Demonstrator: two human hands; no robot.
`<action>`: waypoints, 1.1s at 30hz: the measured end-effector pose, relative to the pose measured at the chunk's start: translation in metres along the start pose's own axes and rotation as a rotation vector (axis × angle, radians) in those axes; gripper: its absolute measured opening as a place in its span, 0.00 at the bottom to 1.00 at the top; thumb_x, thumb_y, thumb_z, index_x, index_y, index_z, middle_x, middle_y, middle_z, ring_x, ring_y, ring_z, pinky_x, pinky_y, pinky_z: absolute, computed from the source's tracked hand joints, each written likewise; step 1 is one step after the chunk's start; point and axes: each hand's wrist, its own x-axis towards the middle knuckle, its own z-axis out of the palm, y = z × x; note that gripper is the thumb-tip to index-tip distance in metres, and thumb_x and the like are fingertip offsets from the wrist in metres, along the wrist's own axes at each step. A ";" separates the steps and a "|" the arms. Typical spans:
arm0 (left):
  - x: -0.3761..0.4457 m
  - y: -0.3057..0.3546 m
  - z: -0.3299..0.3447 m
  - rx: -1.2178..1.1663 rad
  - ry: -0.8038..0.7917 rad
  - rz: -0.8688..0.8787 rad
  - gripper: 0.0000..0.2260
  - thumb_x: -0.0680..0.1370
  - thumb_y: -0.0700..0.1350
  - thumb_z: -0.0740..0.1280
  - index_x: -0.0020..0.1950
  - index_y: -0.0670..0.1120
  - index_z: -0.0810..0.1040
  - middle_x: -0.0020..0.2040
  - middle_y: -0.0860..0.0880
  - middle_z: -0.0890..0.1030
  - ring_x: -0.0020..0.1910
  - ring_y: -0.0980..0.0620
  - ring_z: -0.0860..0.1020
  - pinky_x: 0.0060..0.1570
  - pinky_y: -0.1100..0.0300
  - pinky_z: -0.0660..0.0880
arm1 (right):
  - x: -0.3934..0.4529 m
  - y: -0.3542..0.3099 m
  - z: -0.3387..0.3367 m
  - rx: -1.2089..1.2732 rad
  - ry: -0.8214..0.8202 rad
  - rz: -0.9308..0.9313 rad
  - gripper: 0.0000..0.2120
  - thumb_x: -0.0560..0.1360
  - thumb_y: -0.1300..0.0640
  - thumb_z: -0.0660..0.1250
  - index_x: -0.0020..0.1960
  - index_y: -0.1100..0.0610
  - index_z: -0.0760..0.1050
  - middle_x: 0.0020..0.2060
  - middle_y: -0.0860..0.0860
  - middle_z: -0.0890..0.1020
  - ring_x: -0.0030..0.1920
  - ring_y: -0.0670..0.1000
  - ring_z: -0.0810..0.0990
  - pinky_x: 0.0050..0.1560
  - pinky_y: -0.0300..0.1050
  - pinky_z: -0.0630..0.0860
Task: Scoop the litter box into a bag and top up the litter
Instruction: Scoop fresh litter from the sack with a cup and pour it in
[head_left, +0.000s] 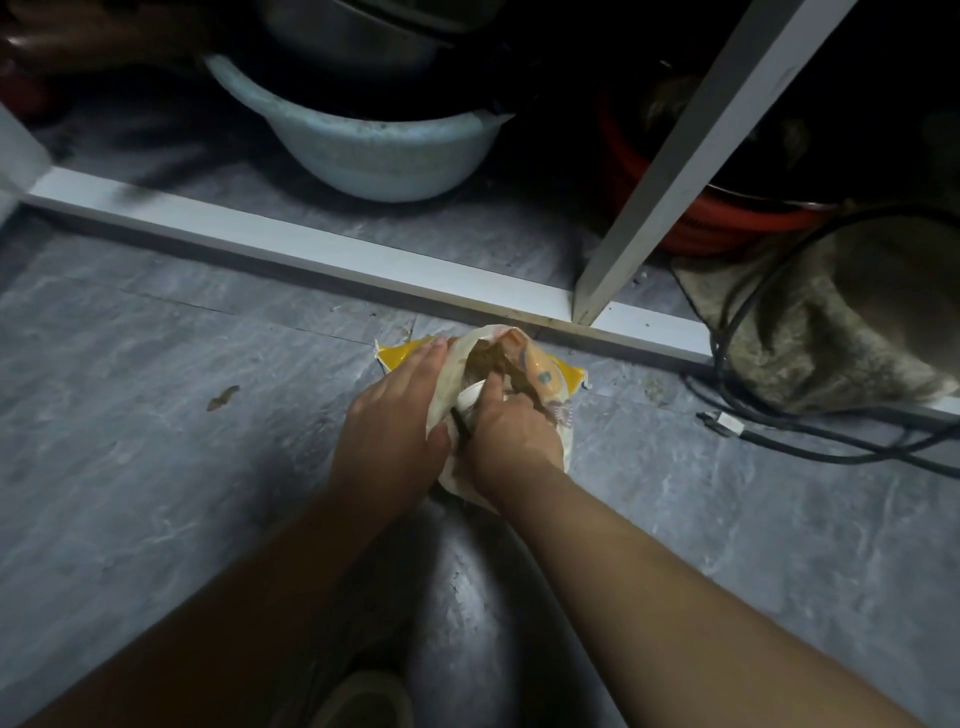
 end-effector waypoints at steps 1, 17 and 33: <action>0.001 0.000 0.000 0.009 0.006 0.007 0.39 0.73 0.41 0.71 0.82 0.47 0.60 0.81 0.50 0.65 0.79 0.51 0.65 0.76 0.49 0.65 | 0.001 0.000 0.000 -0.008 -0.008 0.001 0.41 0.78 0.46 0.65 0.81 0.55 0.46 0.69 0.61 0.70 0.68 0.62 0.73 0.66 0.54 0.70; 0.008 -0.004 0.005 -0.051 -0.060 0.000 0.37 0.79 0.46 0.68 0.84 0.50 0.53 0.83 0.49 0.62 0.79 0.49 0.65 0.75 0.50 0.65 | 0.026 -0.015 0.003 0.178 -0.016 -0.012 0.34 0.76 0.47 0.67 0.76 0.53 0.56 0.66 0.61 0.73 0.64 0.64 0.76 0.65 0.57 0.73; 0.006 0.005 0.001 -0.054 -0.084 -0.054 0.38 0.77 0.45 0.67 0.84 0.49 0.52 0.83 0.49 0.61 0.79 0.49 0.64 0.75 0.43 0.66 | -0.007 -0.005 0.036 0.591 0.289 0.124 0.37 0.78 0.49 0.67 0.79 0.57 0.53 0.70 0.62 0.67 0.69 0.62 0.71 0.66 0.53 0.70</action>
